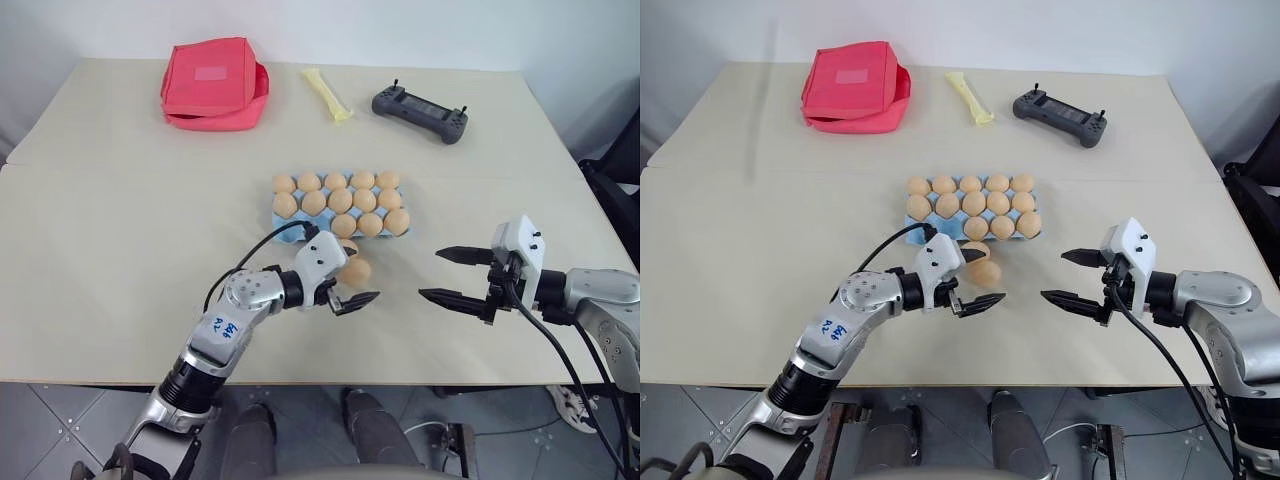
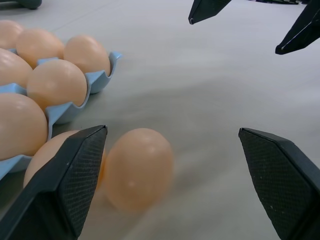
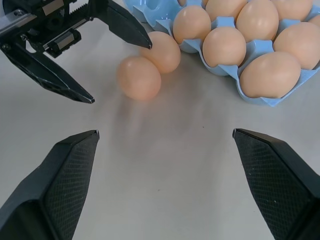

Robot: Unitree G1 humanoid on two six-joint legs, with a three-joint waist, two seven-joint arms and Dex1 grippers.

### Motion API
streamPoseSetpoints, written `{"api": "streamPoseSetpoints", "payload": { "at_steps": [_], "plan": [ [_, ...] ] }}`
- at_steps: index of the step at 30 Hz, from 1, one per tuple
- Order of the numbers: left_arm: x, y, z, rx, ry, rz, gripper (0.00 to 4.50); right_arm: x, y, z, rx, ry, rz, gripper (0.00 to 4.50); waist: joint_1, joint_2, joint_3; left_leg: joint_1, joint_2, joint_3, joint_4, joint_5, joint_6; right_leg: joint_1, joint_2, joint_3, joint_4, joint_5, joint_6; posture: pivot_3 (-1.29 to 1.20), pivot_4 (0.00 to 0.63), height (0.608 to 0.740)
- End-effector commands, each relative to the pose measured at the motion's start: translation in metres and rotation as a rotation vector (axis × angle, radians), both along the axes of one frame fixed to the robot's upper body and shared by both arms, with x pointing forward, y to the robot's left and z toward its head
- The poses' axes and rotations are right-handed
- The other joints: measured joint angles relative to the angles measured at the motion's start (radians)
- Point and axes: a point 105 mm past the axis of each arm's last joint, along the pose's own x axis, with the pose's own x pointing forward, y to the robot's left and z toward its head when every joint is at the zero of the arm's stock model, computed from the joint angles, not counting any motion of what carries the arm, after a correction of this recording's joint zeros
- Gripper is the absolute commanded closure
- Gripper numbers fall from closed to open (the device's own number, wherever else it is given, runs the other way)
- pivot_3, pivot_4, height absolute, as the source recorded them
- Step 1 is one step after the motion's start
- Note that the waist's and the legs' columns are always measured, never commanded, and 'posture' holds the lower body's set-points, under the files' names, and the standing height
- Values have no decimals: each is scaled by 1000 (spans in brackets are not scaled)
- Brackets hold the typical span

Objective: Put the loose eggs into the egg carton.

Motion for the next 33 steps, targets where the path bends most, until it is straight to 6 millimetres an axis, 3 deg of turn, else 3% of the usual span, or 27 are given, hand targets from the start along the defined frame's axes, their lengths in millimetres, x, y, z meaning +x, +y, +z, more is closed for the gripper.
{"api": "streamPoseSetpoints", "payload": {
  "at_steps": [1,33],
  "plan": [
    [2,-6,5,-2,-28,-8,10,-1,0,14,-19,-59,7,0,1,0,0,0,0,0,0,0,0,0,0,0,0,0,0,0,150,740],
    [6,-32,-11,60,31,-76,10,-3,4,14,-17,-55,-4,0,2,0,0,0,0,0,0,0,0,0,0,0,0,0,0,0,150,740]
  ]
}}
